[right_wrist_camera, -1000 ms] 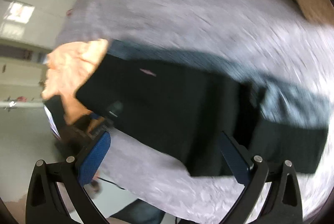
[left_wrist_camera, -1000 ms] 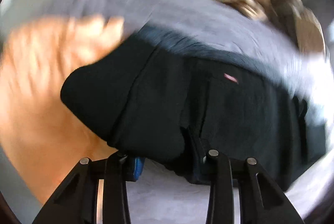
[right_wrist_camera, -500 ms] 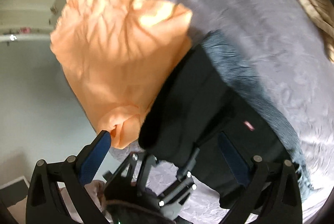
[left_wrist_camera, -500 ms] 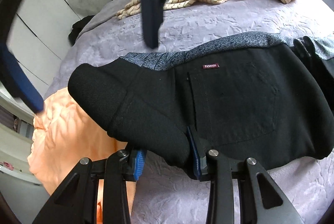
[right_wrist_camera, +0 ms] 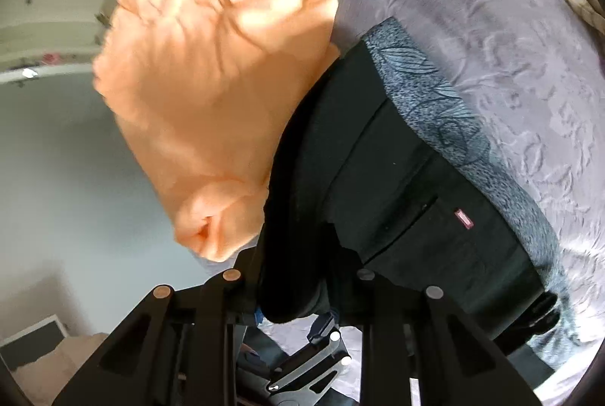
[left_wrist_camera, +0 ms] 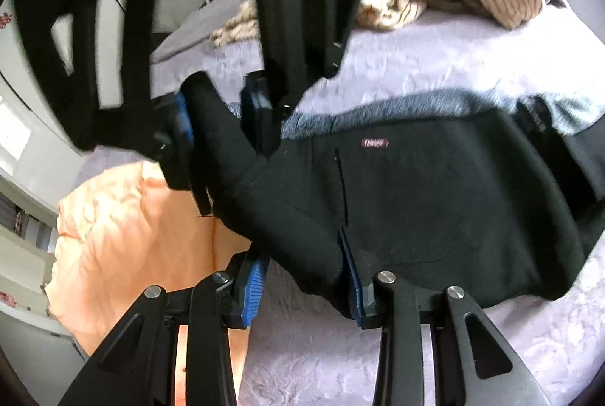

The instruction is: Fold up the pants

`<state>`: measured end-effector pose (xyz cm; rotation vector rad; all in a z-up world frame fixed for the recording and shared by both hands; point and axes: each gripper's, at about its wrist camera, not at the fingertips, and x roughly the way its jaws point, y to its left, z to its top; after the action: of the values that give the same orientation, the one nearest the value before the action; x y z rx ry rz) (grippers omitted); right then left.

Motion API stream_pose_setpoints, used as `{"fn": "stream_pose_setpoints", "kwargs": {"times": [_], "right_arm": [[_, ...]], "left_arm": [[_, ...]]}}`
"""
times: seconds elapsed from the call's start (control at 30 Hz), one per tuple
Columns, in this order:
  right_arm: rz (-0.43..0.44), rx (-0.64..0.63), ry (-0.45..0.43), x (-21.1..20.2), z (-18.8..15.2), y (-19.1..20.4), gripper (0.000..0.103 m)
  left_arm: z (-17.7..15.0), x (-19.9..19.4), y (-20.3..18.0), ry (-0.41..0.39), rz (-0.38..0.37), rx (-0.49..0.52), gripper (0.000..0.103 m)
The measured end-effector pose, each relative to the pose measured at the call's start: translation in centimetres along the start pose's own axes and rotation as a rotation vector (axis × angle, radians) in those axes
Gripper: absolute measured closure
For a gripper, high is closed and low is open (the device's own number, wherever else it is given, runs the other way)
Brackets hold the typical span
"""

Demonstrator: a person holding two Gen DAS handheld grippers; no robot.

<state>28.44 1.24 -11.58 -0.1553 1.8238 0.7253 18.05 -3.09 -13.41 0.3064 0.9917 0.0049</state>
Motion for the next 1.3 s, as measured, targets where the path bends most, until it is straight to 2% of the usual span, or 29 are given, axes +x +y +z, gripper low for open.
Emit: {"fn": "stream_pose_setpoints", "kwargs": {"times": [0.2, 0.33, 0.57, 0.73, 0.9, 1.03, 1.13, 1.3], "right_arm": [[0.182, 0.046, -0.193, -6.0, -5.3, -3.1, 0.076], [0.282, 0.095, -0.345, -9.9, -10.3, -6.2, 0.076], [0.401, 0.206, -0.586, -15.7, -19.7, -13.7, 0.076], [0.460, 0.297, -0.725, -17.3, -26.9, -19.3, 0.076], [0.524, 0.425, -0.825, -16.2, -33.9, -26.4, 0.076], [0.544, 0.546, -0.840, -12.3, -38.3, -31.7, 0.076], [0.556, 0.639, -0.818, -8.2, -39.8, -35.0, 0.075], [0.559, 0.742, -0.766, -3.4, -40.8, -38.4, 0.075]], "left_arm": [[2.7, -4.4, -1.3, -0.095, -0.043, -0.001, 0.065], [5.0, -7.4, -3.5, -0.162, -0.083, 0.025, 0.065], [8.9, -12.3, -10.6, -0.252, -0.182, 0.130, 0.065], [10.5, -14.3, -17.3, -0.287, -0.234, 0.233, 0.065], [10.5, -14.6, -25.0, -0.278, -0.299, 0.363, 0.065], [8.9, -13.0, -30.8, -0.224, -0.331, 0.472, 0.065], [7.2, -10.4, -34.3, -0.140, -0.343, 0.525, 0.065], [5.1, -7.6, -36.3, -0.059, -0.341, 0.571, 0.065]]}}
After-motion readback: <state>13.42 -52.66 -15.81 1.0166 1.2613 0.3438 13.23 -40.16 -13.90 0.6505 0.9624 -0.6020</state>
